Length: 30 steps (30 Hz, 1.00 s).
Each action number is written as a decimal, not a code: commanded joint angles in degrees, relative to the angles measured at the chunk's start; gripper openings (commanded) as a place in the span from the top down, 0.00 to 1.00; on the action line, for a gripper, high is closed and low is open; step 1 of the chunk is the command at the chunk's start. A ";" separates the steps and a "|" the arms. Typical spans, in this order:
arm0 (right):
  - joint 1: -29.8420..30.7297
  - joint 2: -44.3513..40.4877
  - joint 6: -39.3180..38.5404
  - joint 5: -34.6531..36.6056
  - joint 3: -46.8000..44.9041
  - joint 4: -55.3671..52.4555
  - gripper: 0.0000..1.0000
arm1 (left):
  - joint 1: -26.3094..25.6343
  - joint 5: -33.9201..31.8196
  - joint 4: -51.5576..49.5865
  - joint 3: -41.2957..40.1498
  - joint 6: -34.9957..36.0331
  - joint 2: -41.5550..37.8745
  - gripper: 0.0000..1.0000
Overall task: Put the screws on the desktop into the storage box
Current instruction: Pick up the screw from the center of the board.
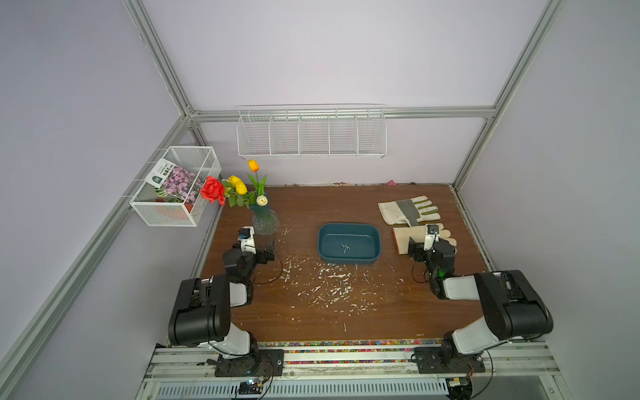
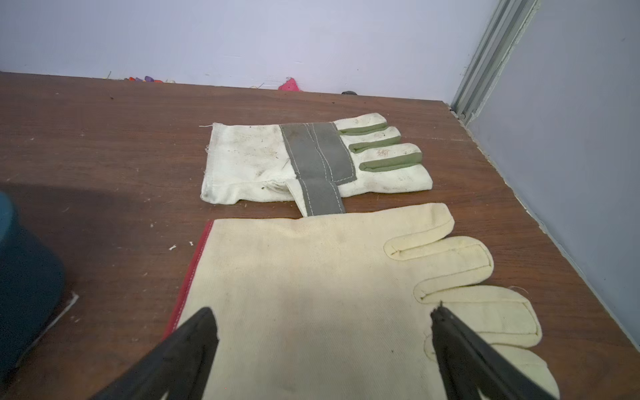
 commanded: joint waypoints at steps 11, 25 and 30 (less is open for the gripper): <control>-0.36 0.68 -0.64 0.73 0.80 1.82 0.01 | 0.28 0.96 1.16 1.22 0.75 0.44 0.00; -0.32 0.76 -0.29 1.50 1.17 1.15 0.01 | 0.41 1.03 1.32 1.25 0.63 0.48 0.00; -0.31 0.69 -0.22 1.46 1.08 1.18 0.01 | 0.41 1.04 1.17 1.33 0.75 0.52 0.00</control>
